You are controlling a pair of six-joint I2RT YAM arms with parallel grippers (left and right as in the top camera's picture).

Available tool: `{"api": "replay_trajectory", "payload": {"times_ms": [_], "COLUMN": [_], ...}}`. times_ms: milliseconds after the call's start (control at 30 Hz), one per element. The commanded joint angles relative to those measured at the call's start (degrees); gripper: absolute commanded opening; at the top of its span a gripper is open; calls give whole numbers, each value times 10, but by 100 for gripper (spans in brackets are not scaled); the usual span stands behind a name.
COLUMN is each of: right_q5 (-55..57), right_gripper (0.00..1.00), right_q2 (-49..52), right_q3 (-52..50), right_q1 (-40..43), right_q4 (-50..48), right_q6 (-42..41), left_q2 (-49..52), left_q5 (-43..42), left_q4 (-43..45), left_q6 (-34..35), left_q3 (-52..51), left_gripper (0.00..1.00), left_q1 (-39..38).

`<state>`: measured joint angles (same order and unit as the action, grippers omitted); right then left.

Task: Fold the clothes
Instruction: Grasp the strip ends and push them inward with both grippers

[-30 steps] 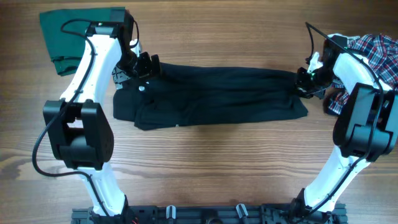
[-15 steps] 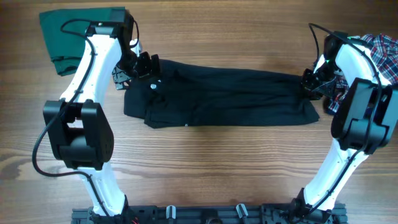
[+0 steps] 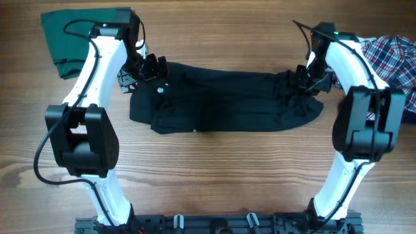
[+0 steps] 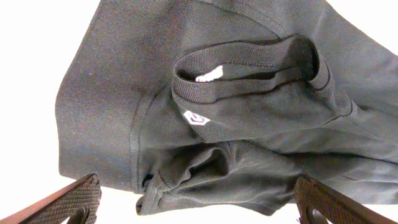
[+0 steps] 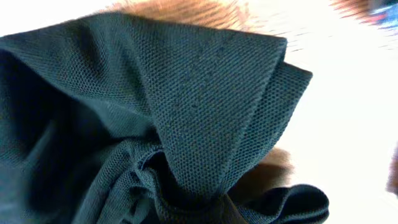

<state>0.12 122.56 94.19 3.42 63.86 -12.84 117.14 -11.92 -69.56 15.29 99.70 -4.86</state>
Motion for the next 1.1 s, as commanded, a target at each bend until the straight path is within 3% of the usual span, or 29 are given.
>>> {"api": "replay_trajectory", "payload": {"times_ms": [0, 267, 700, 1067], "right_q5": [46, 151, 150, 127], "right_gripper": [4, 5, 4, 4], "right_q2": [-27, -29, -47, -56], "right_q3": [7, 7, 61, 80], "right_q1": [0, 12, 6, -105], "right_q4": [9, 54, 108, 119], "right_q6": [-19, -70, -96, -128], "left_q2": [-2, -2, -2, -2], "left_q5": [-7, -7, -7, -7], "left_q4": [2, 1, 2, 1], "left_q6": [-12, -12, -12, -12], "left_q3": [-5, -5, -5, -5], "left_gripper": [100, 100, 100, 100], "left_q1": [1, 1, 1, 1]}}
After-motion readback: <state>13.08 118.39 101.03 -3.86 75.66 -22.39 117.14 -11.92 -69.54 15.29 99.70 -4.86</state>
